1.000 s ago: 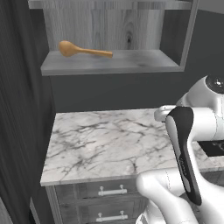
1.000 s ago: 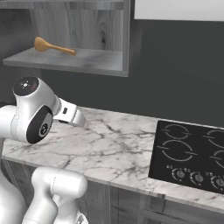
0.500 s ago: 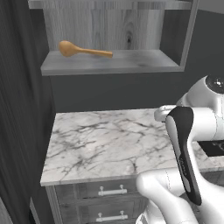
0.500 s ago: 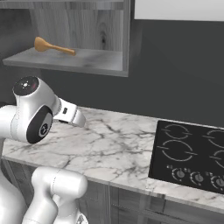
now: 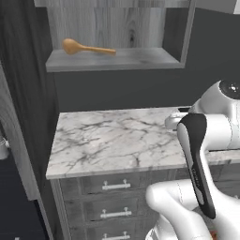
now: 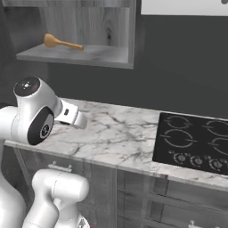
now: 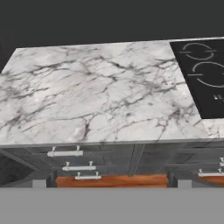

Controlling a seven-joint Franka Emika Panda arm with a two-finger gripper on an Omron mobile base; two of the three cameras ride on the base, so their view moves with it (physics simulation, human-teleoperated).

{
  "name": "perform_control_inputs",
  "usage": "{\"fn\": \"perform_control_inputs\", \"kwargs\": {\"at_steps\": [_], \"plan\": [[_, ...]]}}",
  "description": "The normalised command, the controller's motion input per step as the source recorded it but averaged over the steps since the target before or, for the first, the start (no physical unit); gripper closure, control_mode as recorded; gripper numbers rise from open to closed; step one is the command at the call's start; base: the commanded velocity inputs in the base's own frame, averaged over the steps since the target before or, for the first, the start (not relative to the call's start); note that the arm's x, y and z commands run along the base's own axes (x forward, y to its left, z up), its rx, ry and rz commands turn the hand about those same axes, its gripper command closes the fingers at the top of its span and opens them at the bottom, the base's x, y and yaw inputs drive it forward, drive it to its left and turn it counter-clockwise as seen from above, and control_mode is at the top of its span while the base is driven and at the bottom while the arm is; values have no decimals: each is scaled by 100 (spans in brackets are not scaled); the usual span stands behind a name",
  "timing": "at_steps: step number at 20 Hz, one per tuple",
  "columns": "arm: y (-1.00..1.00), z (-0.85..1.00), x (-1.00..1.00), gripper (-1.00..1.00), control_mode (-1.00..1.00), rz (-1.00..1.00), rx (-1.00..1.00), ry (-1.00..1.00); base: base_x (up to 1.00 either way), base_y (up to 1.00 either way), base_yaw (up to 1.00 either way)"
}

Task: Organize the utensils by type. Pick up the wooden spoons from the counter and place them in the open cabinet. Then pick up the metallic utensils from the counter and place them in the open drawer.

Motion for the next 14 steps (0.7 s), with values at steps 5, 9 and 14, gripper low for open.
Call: {"fn": "perform_control_inputs", "kwargs": {"at_steps": [5,9,14], "plan": [[0,0,0,-100,100,0,0,0,-26,-8,-8],[0,0,0,-100,100,0,0,0,0,0,-2],[0,0,0,-100,100,0,0,0,3,-22,-57]]}}
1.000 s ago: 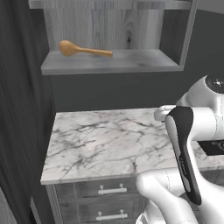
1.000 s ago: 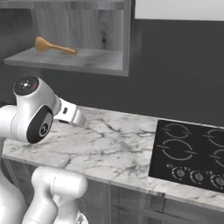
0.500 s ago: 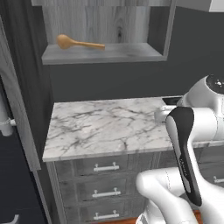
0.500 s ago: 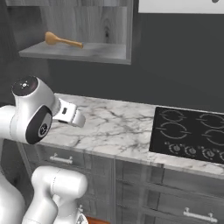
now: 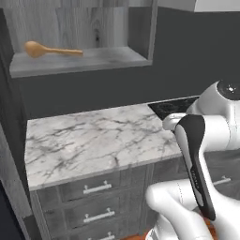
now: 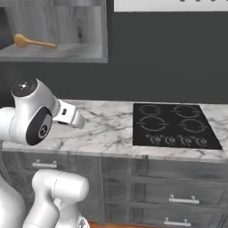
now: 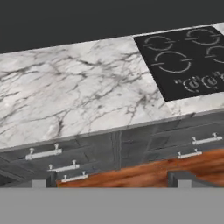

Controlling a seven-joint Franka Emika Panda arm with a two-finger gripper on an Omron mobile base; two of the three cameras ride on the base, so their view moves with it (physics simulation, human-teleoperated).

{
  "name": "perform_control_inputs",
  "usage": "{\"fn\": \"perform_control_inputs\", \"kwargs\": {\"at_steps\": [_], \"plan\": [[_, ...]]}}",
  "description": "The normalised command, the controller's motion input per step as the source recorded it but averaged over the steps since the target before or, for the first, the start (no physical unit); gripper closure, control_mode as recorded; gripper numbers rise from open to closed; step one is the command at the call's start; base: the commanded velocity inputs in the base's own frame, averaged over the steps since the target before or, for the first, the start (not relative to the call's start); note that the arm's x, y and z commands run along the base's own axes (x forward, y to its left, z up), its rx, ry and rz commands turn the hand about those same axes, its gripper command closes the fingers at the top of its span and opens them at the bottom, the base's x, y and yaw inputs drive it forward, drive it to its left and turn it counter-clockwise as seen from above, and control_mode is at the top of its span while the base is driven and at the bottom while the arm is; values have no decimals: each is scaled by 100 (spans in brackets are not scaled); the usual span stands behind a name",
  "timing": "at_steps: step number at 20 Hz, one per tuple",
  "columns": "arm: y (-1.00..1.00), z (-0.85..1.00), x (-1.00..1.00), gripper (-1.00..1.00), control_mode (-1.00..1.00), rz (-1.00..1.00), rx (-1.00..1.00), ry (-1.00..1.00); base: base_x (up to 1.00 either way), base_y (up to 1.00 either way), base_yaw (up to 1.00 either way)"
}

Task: Organize the utensils by type. Pick up the wooden spoons from the counter and place them in the open cabinet. Then pick up the metallic utensils from the counter and place them in the open drawer.

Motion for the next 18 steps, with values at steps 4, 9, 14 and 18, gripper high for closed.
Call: {"fn": "perform_control_inputs", "kwargs": {"at_steps": [4,9,14,18], "plan": [[0,0,0,-100,100,0,0,0,0,-48,-83],[0,0,0,-100,100,0,0,0,0,-37,-86],[0,0,0,-100,100,0,0,0,0,-48,-84],[0,0,0,-100,100,0,0,0,0,-69,-80]]}}
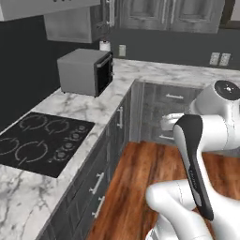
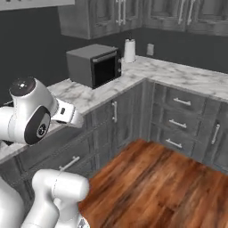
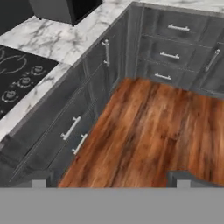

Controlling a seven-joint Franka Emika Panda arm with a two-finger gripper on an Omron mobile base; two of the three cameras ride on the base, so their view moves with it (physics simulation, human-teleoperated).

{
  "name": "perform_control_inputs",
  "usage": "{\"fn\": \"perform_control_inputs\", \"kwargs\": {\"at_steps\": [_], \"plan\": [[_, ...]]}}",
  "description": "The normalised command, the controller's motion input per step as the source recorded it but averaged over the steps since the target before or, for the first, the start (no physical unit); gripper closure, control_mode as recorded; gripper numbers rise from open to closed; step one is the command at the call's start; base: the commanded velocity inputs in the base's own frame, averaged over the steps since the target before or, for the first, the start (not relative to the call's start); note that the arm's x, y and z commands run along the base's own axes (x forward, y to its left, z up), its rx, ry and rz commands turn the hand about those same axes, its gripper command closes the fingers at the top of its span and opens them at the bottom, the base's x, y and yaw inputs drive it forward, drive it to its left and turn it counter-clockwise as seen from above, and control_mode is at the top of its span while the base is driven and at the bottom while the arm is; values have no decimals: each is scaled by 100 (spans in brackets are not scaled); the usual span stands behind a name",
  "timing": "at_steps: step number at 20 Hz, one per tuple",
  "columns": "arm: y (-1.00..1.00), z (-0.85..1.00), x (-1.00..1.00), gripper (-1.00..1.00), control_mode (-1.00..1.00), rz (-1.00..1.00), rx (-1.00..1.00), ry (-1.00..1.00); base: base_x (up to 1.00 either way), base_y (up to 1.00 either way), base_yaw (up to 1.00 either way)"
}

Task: Organize the utensils by type. Pick up the wooden spoons from the counter and place them in the open cabinet. Then pick up the metallic utensils from the counter and place them in the open drawer.

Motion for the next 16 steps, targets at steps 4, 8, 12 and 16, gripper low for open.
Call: {"fn": "perform_control_inputs", "kwargs": {"at_steps": [4,8,12,16], "plan": [[0,0,0,-100,100,0,0,0,0,-83,-77],[0,0,0,-100,100,0,0,0,1,-93,-74],[0,0,0,-100,100,0,0,0,64,-74,-47],[0,0,0,-100,100,0,0,0,23,-4,-7]]}}
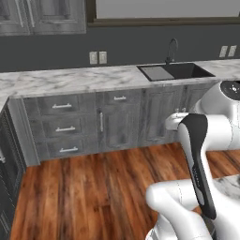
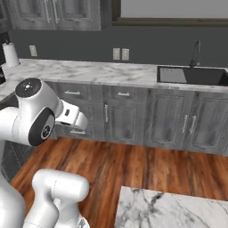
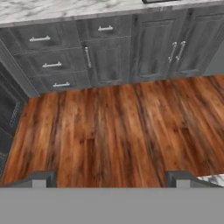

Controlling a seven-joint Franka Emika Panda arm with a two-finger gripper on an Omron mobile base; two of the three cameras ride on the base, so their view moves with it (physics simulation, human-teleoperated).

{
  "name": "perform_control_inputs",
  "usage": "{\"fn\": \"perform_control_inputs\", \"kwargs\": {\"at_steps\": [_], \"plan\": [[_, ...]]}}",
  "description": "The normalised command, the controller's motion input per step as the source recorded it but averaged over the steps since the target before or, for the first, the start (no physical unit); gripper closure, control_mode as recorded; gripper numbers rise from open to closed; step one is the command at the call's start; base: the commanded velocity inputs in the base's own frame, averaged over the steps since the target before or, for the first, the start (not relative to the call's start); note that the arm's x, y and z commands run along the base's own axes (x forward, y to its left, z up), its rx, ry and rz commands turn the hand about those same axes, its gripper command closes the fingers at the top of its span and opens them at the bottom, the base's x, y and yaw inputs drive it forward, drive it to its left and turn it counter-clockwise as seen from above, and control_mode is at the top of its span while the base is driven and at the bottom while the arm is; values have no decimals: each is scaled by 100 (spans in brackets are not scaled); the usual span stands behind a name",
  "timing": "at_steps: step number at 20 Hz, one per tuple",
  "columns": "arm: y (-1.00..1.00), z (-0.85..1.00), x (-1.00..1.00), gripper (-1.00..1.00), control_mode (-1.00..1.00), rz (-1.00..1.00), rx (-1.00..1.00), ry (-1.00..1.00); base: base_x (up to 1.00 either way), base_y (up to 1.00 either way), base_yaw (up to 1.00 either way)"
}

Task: Organize the utensils by type. Pick up the wooden spoons from the counter and place them in the open cabinet. Then pick up the metallic utensils from the counter and place them in the open drawer.

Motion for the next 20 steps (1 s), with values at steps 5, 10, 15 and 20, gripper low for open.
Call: {"fn": "perform_control_inputs", "kwargs": {"at_steps": [5,10,15,20], "plan": [[0,0,0,-100,100,0,0,0,0,0,0],[0,0,0,-100,100,0,0,0,0,0,0],[0,0,0,-100,100,0,0,0,76,12,-7],[0,0,0,-100,100,0,0,0,37,50,-11]]}}
